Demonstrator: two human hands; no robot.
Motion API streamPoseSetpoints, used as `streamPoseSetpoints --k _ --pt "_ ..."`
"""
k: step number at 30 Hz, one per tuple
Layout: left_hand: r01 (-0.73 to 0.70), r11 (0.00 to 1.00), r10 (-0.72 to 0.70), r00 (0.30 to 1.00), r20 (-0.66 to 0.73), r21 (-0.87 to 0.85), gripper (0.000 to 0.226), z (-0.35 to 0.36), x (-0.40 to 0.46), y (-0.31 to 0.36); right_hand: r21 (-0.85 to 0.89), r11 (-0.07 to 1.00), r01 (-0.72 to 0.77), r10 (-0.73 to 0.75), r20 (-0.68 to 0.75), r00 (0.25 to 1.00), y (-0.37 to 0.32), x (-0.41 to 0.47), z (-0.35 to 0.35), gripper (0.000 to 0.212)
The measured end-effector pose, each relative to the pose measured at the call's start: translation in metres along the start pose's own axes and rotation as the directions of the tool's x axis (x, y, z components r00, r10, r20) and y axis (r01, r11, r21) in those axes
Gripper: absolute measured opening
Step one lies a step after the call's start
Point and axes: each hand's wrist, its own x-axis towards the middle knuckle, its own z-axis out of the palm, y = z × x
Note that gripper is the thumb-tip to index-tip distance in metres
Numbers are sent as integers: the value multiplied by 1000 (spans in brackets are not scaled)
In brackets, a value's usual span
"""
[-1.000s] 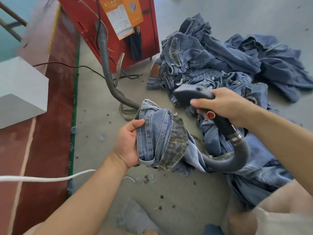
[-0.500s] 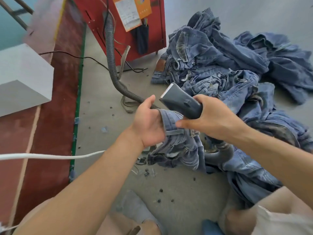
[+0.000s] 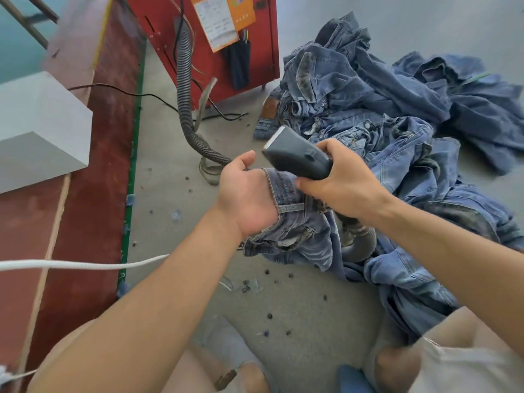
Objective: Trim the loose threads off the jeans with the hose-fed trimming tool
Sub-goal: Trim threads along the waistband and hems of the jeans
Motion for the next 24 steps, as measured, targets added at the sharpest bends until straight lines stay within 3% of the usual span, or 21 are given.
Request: streamPoseSetpoints --k 3,7,10,14,16,18,21,24 --pt "-23 1000 24 1000 18 -13 89 -2 -6 4 22 1000 -7 6 26 1000 -1 7 -28 37" --pt "-173 966 163 985 -64 -192 92 -14 -8 19 -297 931 212 -122 294 948 1 2 -58 34" --pt "-143 981 143 990 -6 -129 94 -7 -6 17 -383 892 240 -87 377 922 4 -11 -38 32" --pt "-118 989 122 991 46 -92 94 -6 -5 20 -221 959 176 -129 210 969 1 -12 -22 28" --pt "-118 981 128 990 59 -152 94 -3 -5 19 -55 996 65 -61 68 996 -2 -7 -23 30" --pt "-114 973 128 990 54 -201 94 4 -1 10 92 996 -22 21 16 1000 -6 -5 -17 44" --pt "-116 966 138 987 79 -230 87 20 8 -4 128 984 -121 125 -22 992 -11 -7 4 65" --pt "-126 963 139 989 39 -238 79 29 14 -10 160 973 -164 176 -60 983 -10 -6 16 70"
